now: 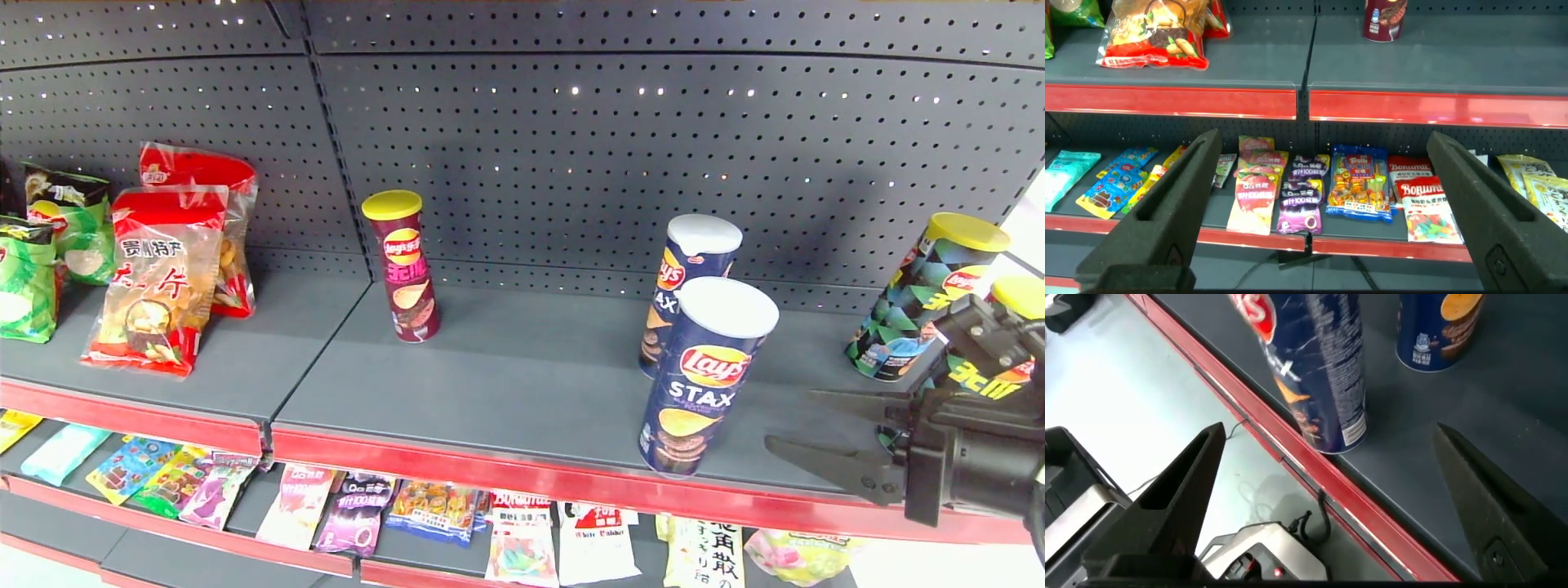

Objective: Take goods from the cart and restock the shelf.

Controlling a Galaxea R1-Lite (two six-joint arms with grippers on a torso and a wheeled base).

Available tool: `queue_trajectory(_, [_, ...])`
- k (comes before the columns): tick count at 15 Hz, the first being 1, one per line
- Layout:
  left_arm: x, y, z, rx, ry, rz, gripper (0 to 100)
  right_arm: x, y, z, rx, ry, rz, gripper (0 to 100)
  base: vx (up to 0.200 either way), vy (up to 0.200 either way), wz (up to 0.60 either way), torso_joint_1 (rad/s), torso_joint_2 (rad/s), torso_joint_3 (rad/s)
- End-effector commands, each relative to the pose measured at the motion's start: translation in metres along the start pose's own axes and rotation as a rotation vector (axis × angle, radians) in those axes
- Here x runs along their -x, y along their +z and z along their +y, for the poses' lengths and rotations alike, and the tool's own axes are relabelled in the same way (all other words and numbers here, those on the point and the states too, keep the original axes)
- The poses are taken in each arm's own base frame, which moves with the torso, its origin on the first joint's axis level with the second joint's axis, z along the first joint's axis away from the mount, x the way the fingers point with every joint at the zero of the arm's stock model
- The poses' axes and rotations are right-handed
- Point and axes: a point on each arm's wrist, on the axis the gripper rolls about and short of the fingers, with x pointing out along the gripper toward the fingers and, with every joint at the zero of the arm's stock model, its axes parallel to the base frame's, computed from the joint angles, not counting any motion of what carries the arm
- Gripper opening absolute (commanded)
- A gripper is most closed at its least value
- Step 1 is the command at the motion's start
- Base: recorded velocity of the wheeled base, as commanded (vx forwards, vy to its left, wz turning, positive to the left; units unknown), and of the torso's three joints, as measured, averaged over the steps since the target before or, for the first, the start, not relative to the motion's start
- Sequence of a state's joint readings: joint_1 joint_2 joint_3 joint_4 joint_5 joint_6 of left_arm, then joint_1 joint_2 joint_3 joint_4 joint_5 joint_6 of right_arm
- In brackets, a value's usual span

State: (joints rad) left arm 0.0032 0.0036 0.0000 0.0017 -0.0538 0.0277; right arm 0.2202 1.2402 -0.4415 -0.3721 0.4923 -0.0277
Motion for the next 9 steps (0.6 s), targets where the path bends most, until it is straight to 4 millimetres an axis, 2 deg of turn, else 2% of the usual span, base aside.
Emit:
queue_trajectory(1, [0.0,0.0,0.0,0.0,0.0,0.001,100,-0.005,-0.001,-0.003,-0.008,0.003,0.019,100,0.0,0.0,0.0,0.0,0.0,0.0])
queue_trajectory(5, [0.0,0.0,0.0,0.0,0.0,0.001,100,-0.001,-0.016,-0.005,-0.04,-0.032,0.056,100,0.0,0.0,0.0,0.0,0.0,0.0])
queue_trajectory(9, [0.0,0.0,0.0,0.0,0.0,0.001,100,-0.018,-0.027,-0.015,-0.073,-0.179,0.155,100,0.0,0.0,0.0,0.0,0.0,0.0])
